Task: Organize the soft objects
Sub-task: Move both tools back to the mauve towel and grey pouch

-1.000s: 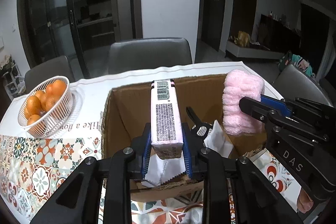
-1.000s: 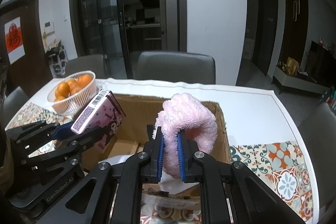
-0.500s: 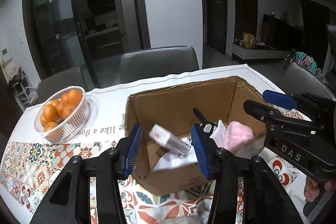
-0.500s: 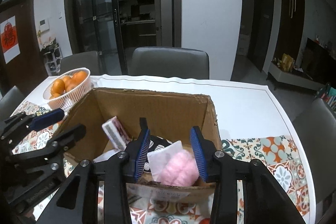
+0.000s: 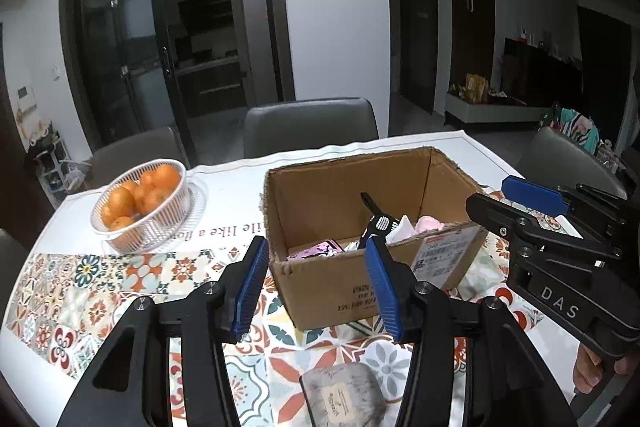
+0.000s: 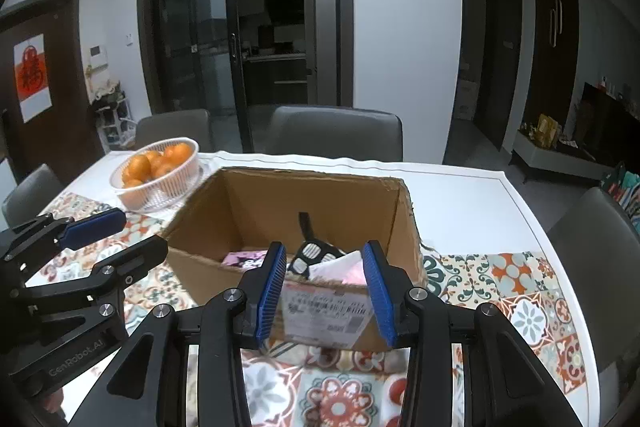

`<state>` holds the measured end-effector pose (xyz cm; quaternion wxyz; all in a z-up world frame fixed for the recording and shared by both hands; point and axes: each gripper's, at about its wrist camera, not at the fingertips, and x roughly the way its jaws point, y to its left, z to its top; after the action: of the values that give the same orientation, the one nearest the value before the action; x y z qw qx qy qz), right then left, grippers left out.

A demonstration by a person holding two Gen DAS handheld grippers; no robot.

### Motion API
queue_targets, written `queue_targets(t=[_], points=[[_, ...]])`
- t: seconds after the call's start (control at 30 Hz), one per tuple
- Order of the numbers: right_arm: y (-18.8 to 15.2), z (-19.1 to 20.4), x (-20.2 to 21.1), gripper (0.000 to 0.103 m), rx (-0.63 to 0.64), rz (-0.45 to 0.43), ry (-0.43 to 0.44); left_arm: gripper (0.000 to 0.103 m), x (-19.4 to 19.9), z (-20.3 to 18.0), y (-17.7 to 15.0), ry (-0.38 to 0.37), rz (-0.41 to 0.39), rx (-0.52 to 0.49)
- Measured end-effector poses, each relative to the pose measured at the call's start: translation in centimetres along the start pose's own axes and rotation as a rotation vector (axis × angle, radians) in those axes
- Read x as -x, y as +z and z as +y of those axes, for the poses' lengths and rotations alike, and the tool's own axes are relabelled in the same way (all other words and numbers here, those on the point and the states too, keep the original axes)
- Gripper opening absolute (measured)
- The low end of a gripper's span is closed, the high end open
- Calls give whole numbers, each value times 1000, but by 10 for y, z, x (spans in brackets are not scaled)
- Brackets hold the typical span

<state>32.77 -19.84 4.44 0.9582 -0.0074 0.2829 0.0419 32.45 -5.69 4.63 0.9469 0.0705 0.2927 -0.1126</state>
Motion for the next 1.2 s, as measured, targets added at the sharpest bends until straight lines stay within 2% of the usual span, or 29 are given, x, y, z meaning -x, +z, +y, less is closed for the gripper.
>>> queue_targets(t=[0.27, 0.37, 0.6, 0.87, 1.2], points=[[-15, 9, 39, 42, -6, -42, 40, 50, 44, -3, -15, -12, -39, 4], [-21, 12, 50, 45, -17, -54, 53, 50, 57, -3, -21, -22, -48, 12], [-38, 18, 71, 45, -24, -75, 71, 51, 82, -5, -40, -7, -55, 19], [-65, 23, 78, 45, -50, -55, 112, 52, 96, -8, -67, 22, -55, 17], [-94, 31, 79, 45, -41, -32, 146, 52, 99, -8, -103, 33, -6, 50]])
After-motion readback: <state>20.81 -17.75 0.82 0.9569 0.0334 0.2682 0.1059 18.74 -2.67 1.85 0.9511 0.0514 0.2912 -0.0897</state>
